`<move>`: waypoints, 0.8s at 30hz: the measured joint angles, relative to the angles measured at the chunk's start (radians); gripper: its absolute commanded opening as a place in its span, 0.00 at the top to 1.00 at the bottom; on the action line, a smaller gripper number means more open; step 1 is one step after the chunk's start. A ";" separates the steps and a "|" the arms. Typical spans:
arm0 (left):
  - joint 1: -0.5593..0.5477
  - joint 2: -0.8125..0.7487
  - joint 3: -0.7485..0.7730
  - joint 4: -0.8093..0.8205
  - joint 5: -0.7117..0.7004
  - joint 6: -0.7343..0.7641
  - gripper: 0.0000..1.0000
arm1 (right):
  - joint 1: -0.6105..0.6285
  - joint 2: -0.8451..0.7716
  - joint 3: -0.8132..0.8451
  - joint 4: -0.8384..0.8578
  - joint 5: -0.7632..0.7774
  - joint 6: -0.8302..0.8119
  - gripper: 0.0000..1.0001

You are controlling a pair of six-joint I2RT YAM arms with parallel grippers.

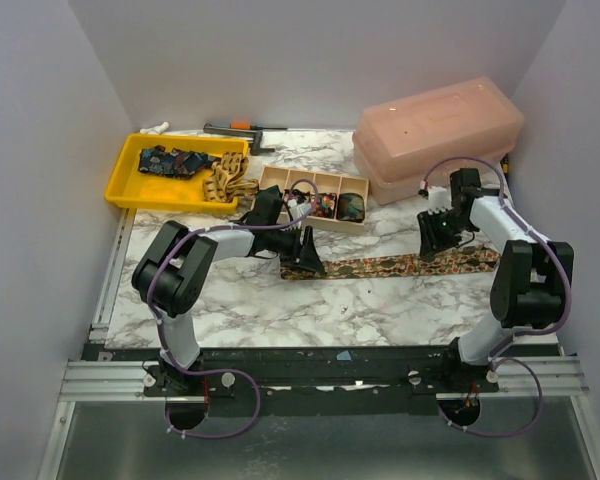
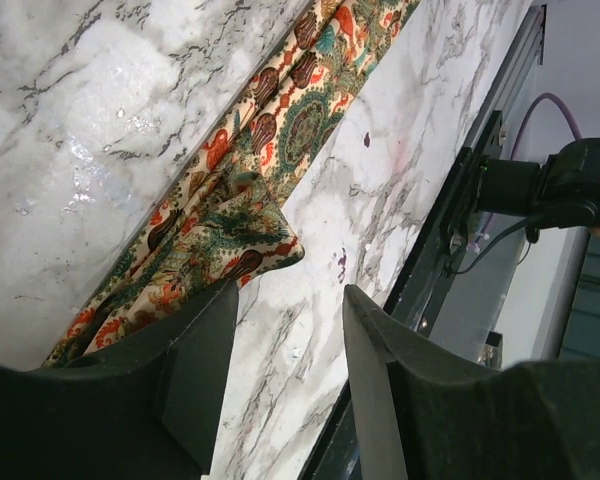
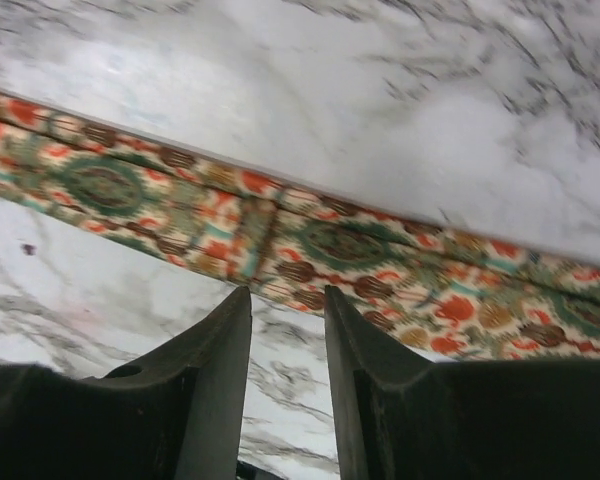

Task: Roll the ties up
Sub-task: Roll the tie at the center of the board.

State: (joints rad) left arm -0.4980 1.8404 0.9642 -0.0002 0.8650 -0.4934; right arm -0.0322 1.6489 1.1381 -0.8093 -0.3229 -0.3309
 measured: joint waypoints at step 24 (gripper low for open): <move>0.010 -0.345 -0.027 -0.059 -0.022 0.177 0.32 | -0.349 0.074 -0.090 0.104 0.251 -0.297 0.65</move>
State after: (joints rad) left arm -0.4881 1.4952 0.9371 -0.0593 0.8429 -0.3164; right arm -0.3809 1.7226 1.0477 -0.7055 -0.0715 -0.6277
